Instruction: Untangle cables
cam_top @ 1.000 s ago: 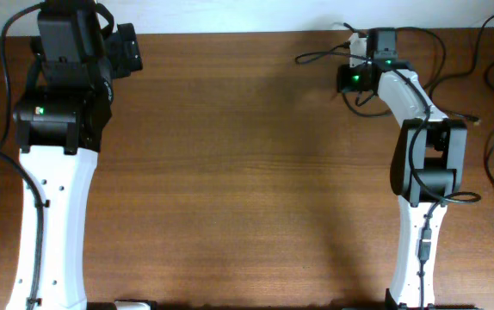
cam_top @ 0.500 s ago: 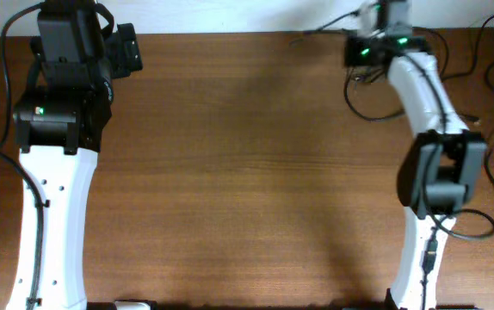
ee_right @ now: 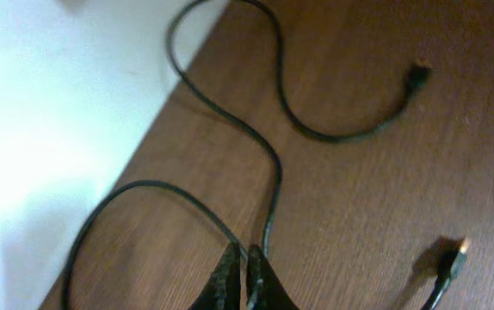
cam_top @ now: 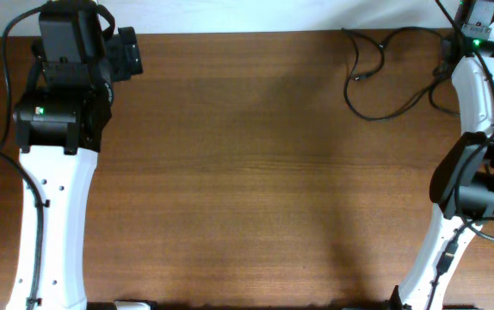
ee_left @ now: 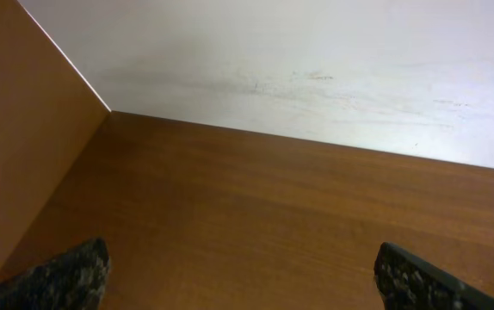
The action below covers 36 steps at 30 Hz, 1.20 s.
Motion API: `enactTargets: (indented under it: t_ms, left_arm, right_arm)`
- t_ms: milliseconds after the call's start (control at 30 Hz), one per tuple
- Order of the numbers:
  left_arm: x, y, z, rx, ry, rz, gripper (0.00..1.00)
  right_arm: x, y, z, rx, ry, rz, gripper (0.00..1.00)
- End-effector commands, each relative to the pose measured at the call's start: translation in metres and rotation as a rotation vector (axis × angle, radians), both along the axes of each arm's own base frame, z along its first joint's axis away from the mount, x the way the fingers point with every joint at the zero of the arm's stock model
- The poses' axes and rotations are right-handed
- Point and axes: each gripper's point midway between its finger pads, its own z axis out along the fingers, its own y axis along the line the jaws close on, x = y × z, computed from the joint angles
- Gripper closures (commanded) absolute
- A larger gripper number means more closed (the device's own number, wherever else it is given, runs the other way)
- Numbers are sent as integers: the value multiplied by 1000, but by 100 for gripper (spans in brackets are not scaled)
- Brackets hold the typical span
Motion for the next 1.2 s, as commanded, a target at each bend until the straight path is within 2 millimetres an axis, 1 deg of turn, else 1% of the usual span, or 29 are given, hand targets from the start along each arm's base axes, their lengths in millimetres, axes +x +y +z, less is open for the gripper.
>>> enactTargets:
  t_ms: [0,100,200,267,300,333,367,467,500,567,667,700,767,800,900,1000,1033,1067,1100,1133,1167]
  left_arm:
    - [-2,0,3,10,-1,-9,1]
    - [-4,0,0,11,14,-10,1]
    - [-5,1,-2,11,24,-9,1]
    - [-5,1,-2,11,23,-9,1]
    - [-5,1,-2,11,23,-9,1]
    - [-5,1,-2,11,24,-9,1]
    - [-5,1,-3,12,27,-9,1]
    - [-6,1,-4,12,32,-9,1]
    - [-6,1,-4,12,34,-9,1]
    - [-8,1,-6,13,45,-9,1]
    - [-9,1,-9,13,58,-10,1]
    - [-9,1,-9,12,58,-11,1]
    - [-9,-1,-9,-12,51,-8,1]
    - [-9,-2,-9,-15,50,-9,1]
    - [-8,-6,-10,-18,51,-22,1]
    - [-8,-9,-10,-18,51,-27,1]
    - [-8,-9,-10,-18,51,-27,1]
    - [-8,-9,-9,-18,50,-27,1]
    - [-8,-9,-9,-18,50,-27,1]
    - [-8,-9,-9,-18,50,-27,1]
    - [-8,-9,-9,-18,50,-27,1]
  right_arm:
    - [-6,-4,-43,35,23,-113,96]
    - [-7,-3,-65,65,36,-136,96]
    - [-8,-3,-77,68,53,-137,96]
    - [-3,-1,-87,85,51,-123,96]
    - [1,-3,-92,81,36,-123,96]
    - [6,-4,-92,68,22,-109,96]
    - [14,-9,-87,38,-1,-82,96]
    - [40,-19,-62,-59,-96,-13,96]
    - [45,-27,-59,-82,-130,-14,96]
    - [43,-39,-75,-76,-131,-31,96]
    - [33,-50,-112,-60,-68,-51,96]
    - [29,-51,-129,-45,-40,-47,96]
    - [29,-44,-146,-6,-17,-16,96]
    - [29,-43,-150,-2,-10,-13,96]
    - [31,-42,-146,-7,-15,-8,96]
    - [36,-42,-133,-36,5,24,96]
    - [38,-41,-127,-36,6,27,96]
    - [43,-39,-116,-38,-1,31,96]
    - [46,-39,-105,-41,-11,32,96]
    - [51,-40,-87,-47,-30,33,96]
    - [53,-40,-78,-50,-39,32,96]
